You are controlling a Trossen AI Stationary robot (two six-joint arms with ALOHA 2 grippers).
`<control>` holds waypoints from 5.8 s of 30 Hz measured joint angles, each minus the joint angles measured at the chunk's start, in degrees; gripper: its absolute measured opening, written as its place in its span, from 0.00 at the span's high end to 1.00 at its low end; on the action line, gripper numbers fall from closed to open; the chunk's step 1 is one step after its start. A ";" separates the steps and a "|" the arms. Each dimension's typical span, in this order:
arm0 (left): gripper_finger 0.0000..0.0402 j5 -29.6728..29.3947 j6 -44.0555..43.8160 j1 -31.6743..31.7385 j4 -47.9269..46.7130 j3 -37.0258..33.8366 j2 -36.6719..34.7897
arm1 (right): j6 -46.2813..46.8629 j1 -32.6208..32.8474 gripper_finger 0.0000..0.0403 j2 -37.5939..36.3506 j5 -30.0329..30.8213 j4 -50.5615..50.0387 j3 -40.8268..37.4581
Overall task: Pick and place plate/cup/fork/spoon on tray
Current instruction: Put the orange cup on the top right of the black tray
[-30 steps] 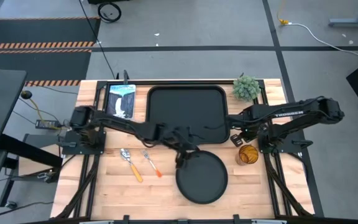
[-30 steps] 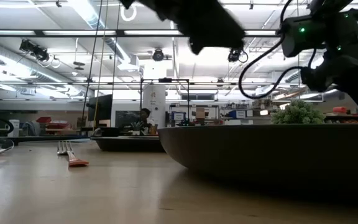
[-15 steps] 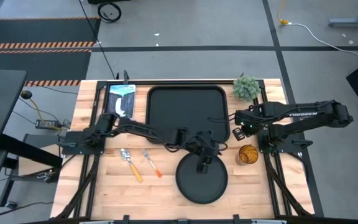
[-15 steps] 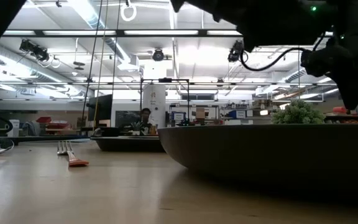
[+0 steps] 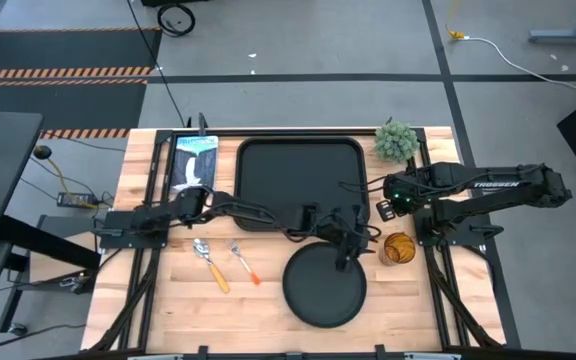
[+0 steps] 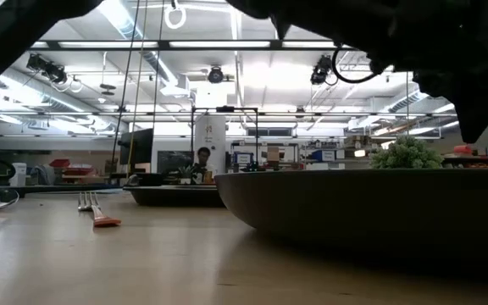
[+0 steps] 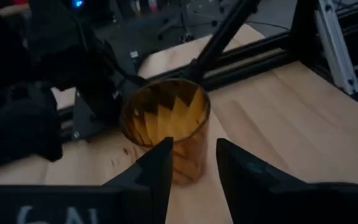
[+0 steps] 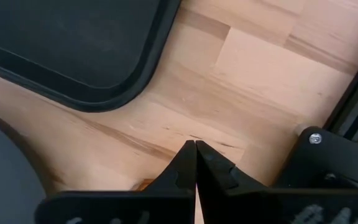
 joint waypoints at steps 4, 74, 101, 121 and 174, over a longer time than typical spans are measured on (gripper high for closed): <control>0.67 0.01 3.67 -0.01 7.50 0.02 2.49 | 0.40 -0.02 0.98 -0.03 0.03 0.00 0.01; 0.65 -15.48 11.22 -9.86 -22.84 11.16 3.27 | -0.68 2.40 0.99 21.83 -31.92 -5.96 3.53; 0.63 -4.90 15.83 -8.21 -22.22 14.35 3.14 | 0.63 5.95 0.99 27.29 -35.80 7.30 3.49; 0.65 -1.21 21.79 -5.85 -17.27 14.27 5.25 | -3.40 -0.55 0.99 21.49 -27.90 -1.53 3.51; 0.97 -0.61 18.10 -3.89 -30.22 14.33 -0.14 | -10.63 -10.38 0.99 14.87 -6.67 -8.06 16.66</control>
